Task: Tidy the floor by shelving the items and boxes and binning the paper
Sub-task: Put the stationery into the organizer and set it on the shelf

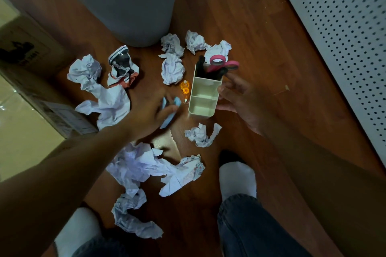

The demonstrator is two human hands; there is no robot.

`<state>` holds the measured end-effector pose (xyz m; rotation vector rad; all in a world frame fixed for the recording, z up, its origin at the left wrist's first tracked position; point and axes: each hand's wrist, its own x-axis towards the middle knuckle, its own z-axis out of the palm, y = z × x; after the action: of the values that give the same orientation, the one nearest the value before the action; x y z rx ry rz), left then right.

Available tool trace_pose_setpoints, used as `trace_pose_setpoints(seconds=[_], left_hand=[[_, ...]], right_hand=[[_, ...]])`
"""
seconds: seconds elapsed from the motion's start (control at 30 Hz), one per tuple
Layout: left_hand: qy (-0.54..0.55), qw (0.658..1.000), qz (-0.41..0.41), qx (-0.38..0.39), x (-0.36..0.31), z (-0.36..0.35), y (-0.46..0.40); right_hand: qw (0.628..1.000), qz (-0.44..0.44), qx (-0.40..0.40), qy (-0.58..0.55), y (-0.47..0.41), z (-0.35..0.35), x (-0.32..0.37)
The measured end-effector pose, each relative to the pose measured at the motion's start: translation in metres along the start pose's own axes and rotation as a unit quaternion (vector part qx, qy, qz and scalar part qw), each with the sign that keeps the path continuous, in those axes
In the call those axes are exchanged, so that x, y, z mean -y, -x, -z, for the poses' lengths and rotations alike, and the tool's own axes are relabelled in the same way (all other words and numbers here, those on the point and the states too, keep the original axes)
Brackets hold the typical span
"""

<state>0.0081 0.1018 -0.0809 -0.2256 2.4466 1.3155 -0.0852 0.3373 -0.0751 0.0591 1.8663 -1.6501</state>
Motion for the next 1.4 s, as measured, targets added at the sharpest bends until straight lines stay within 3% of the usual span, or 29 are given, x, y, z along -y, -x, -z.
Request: trace_pose_setpoints(seconds=[0.07, 0.27, 0.33, 0.43, 0.77, 1.23, 1.4], left_hand=[[0.167, 0.985, 0.05, -0.013, -0.009, 0.004, 0.0], [0.28, 0.953, 0.101, 0.05, -0.028, 0.028, -0.009], [0.223, 0.971, 0.067, 0.054, -0.029, 0.034, -0.008], [0.152, 0.988, 0.005, -0.012, -0.027, 0.037, -0.005], [0.113, 0.972, -0.121, -0.165, -0.055, 0.036, -0.001], [-0.023, 0.977, -0.05, -0.206, -0.07, -0.002, -0.036], [-0.032, 0.982, -0.045, -0.178, -0.058, -0.012, -0.038]], right_hand=[[1.0, 0.002, -0.002, 0.003, 0.001, -0.001, -0.001], [1.0, -0.001, -0.012, -0.01, 0.002, -0.002, -0.001], [1.0, 0.0, -0.017, -0.01, 0.002, -0.004, -0.001], [1.0, 0.003, -0.021, -0.006, 0.003, -0.006, -0.002], [1.0, 0.006, -0.029, -0.004, 0.005, -0.01, -0.002], [1.0, 0.003, -0.024, -0.006, 0.009, -0.012, 0.0], [1.0, 0.001, -0.02, -0.024, 0.009, -0.011, 0.0]])
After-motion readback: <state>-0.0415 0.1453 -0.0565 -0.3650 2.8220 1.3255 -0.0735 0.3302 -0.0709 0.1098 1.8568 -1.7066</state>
